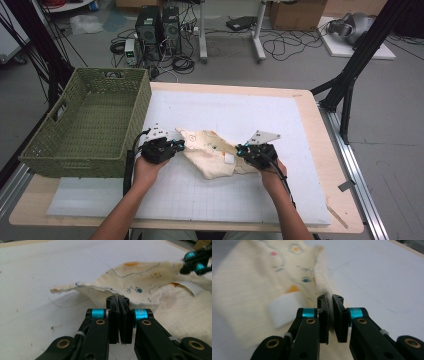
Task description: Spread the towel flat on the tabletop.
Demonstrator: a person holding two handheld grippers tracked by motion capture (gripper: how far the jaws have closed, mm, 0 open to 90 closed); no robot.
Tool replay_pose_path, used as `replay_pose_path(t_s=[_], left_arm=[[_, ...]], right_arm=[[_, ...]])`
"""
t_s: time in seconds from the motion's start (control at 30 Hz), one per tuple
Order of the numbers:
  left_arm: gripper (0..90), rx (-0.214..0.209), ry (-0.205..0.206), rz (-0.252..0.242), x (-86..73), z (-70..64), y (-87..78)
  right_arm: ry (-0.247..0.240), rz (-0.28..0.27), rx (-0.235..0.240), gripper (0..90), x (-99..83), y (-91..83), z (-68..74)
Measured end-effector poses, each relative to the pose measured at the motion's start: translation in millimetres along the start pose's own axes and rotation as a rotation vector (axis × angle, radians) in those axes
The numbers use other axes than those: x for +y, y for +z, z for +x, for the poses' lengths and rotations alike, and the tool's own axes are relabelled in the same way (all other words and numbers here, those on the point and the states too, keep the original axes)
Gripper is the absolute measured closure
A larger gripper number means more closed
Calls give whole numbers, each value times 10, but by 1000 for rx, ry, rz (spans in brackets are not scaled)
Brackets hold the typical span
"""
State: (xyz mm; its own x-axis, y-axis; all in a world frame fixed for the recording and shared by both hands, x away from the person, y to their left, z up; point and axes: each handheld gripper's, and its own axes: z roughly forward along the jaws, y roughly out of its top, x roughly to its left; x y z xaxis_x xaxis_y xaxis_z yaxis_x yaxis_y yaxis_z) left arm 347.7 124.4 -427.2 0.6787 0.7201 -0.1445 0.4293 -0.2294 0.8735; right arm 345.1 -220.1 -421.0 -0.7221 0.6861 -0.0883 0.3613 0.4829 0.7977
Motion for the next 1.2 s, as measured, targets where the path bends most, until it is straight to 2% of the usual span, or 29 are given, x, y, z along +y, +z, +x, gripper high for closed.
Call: replay_pose_path(t_s=[0.17,0.23,0.3,0.4,0.47,0.5,0.53,0.57,0.63,0.7,0.83,0.93,1.07,1.2], left_arm=[[872,6,10,12,-6,-6,15],[871,8,12,26,-11,-3,26],[871,14,9,29,-17,-9,42],[867,39,17,44,-20,-8,43],[789,70,-4,48,-24,15,40],[702,95,-33,57,-29,41,40],[590,107,-57,64,-33,63,38],[546,109,-72,63,-37,81,33],[507,108,-90,51,-34,100,20],[459,95,-98,24,-20,99,1],[445,52,-58,-39,21,46,-11],[444,-2,-53,-65,45,-14,18],[434,-68,-24,-59,104,-150,111],[432,-131,33,-38,198,-350,253]], right_arm=[[97,29,-125,844,-6,26,-349],[146,23,-146,844,-1,46,-454],[156,40,-186,845,16,74,-520],[180,88,-299,846,25,120,-615],[192,105,-353,843,16,119,-655],[209,110,-367,830,1,110,-676],[233,115,-372,748,-21,101,-697],[251,115,-368,705,-35,91,-706],[254,84,-381,605,-55,48,-684],[258,47,-381,544,-64,-12,-656],[220,8,-327,513,-98,-138,-572],[181,7,-307,497,-144,-232,-499],[171,4,-280,453,-269,-369,-434],[169,-9,-274,452,-397,-503,-398]])
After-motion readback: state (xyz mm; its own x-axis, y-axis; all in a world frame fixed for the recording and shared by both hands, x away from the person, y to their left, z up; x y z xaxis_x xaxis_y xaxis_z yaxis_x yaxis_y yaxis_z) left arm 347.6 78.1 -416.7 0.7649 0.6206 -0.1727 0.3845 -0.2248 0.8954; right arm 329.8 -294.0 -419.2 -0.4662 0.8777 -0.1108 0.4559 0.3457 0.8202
